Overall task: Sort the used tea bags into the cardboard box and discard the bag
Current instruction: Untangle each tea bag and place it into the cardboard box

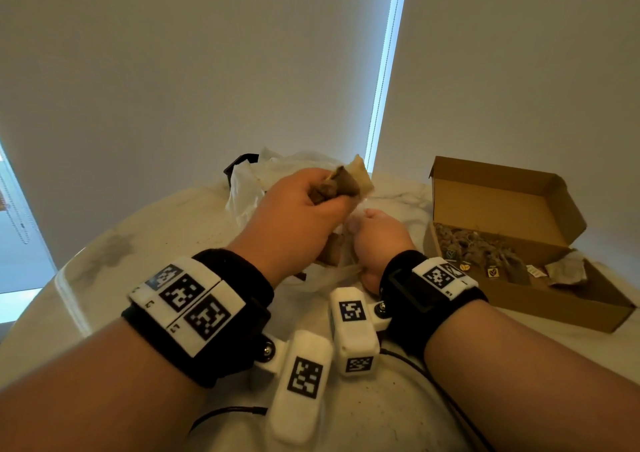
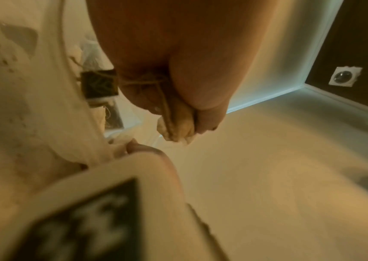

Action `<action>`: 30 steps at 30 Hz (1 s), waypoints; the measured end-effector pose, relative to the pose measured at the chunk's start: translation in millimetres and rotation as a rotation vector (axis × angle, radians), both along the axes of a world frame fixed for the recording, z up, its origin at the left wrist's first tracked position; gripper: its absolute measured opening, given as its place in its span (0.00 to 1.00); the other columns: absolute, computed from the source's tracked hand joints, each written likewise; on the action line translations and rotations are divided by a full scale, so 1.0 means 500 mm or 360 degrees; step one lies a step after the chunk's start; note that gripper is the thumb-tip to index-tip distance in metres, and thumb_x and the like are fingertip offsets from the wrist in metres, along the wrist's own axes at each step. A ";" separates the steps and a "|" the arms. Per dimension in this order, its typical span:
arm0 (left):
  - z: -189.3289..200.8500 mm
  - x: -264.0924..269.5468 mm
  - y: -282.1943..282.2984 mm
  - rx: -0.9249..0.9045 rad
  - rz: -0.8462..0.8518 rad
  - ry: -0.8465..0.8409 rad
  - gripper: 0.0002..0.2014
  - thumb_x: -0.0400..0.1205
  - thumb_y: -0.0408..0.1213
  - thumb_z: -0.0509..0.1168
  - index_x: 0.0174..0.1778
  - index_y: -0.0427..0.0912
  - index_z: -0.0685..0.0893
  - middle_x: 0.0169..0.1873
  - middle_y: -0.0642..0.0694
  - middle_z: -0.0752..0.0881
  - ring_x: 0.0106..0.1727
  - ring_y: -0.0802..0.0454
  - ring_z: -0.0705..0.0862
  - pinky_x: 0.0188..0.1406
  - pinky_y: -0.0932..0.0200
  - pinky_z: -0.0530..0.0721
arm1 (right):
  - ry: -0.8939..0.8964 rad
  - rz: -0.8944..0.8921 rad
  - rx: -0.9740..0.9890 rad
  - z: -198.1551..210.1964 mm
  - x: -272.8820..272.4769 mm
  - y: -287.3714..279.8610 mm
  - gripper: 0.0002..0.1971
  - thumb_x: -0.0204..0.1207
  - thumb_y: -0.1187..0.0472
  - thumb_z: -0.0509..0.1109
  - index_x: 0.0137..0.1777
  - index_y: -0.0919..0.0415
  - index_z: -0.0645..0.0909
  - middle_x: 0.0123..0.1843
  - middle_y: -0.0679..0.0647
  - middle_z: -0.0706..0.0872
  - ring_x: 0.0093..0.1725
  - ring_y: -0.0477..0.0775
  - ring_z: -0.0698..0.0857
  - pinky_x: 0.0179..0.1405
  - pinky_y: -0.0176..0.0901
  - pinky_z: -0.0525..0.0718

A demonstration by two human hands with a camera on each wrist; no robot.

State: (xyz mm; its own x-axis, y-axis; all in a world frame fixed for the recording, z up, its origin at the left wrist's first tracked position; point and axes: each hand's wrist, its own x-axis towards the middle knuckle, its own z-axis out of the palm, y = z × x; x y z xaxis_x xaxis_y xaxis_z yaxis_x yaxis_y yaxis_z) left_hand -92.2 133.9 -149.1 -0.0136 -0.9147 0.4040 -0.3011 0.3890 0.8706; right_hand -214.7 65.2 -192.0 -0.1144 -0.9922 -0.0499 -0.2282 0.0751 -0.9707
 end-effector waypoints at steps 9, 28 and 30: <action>0.032 -0.008 0.026 0.0935 -0.0352 0.1191 0.16 0.83 0.49 0.69 0.60 0.43 0.86 0.46 0.43 0.85 0.31 0.54 0.77 0.12 0.70 0.71 | -0.0036 0.0107 -0.0029 0.025 -0.007 0.045 0.25 0.67 0.44 0.72 0.63 0.52 0.82 0.56 0.56 0.89 0.51 0.60 0.85 0.51 0.56 0.85; 0.156 -0.192 0.033 0.0875 -0.0980 0.1263 0.22 0.86 0.53 0.63 0.69 0.42 0.84 0.41 0.48 0.87 0.30 0.58 0.78 0.12 0.71 0.72 | -0.0919 0.0202 -0.0187 0.099 -0.299 0.160 0.17 0.77 0.56 0.71 0.63 0.62 0.81 0.52 0.61 0.88 0.52 0.61 0.89 0.44 0.51 0.85; 0.149 -0.208 0.030 0.0865 -0.1072 0.1279 0.21 0.86 0.52 0.62 0.68 0.43 0.84 0.42 0.49 0.86 0.30 0.59 0.78 0.13 0.72 0.71 | -0.0898 0.0290 -0.0200 0.077 -0.314 0.159 0.21 0.72 0.55 0.75 0.63 0.62 0.83 0.53 0.63 0.89 0.53 0.62 0.88 0.47 0.54 0.86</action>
